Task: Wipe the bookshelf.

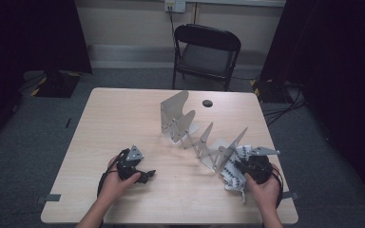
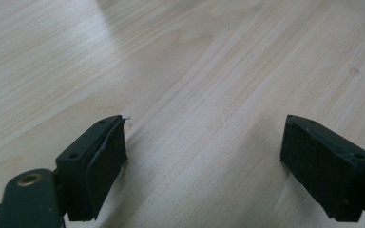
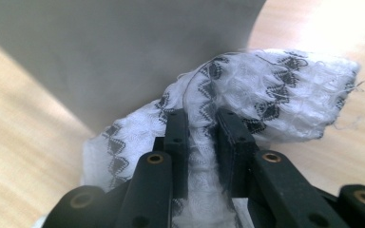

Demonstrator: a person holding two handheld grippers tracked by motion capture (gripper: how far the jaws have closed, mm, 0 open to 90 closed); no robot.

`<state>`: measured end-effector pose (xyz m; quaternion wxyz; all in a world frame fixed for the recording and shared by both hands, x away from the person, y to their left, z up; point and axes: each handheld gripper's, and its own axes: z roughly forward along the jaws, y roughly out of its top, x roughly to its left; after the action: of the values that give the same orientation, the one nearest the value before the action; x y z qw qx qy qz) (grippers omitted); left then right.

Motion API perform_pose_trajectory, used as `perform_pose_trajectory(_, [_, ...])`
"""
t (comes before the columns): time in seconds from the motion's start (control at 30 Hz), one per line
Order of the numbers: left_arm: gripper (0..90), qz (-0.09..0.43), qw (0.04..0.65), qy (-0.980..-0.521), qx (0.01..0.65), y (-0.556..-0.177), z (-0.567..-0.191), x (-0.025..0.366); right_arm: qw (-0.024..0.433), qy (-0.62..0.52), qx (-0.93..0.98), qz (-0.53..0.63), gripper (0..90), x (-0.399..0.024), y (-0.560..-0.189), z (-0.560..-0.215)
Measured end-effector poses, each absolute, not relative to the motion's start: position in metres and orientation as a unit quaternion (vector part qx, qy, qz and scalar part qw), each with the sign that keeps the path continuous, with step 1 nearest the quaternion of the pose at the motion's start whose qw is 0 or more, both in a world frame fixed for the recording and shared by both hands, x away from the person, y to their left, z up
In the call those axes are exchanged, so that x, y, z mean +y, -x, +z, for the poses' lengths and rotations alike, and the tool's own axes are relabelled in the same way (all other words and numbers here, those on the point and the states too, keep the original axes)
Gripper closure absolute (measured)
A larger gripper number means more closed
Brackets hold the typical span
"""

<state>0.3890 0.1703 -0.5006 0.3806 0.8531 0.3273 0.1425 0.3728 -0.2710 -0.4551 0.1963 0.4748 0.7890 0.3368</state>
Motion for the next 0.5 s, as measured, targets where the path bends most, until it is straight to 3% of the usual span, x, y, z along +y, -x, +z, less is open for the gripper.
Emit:
perform_pose_trajectory(0.23, [15.1, 0.145, 0.379, -0.854, 0.325, -0.389, -0.500, 0.171, 0.191, -0.490, 0.784, 0.330, 73.2, -0.273, -0.392, -0.470])
perform_pose_trajectory(0.5, [15.0, 0.145, 0.379, -0.855, 0.324, -0.390, -0.500, 0.171, 0.183, -0.475, 0.796, 0.328, 71.4, -0.265, -0.382, -0.476])
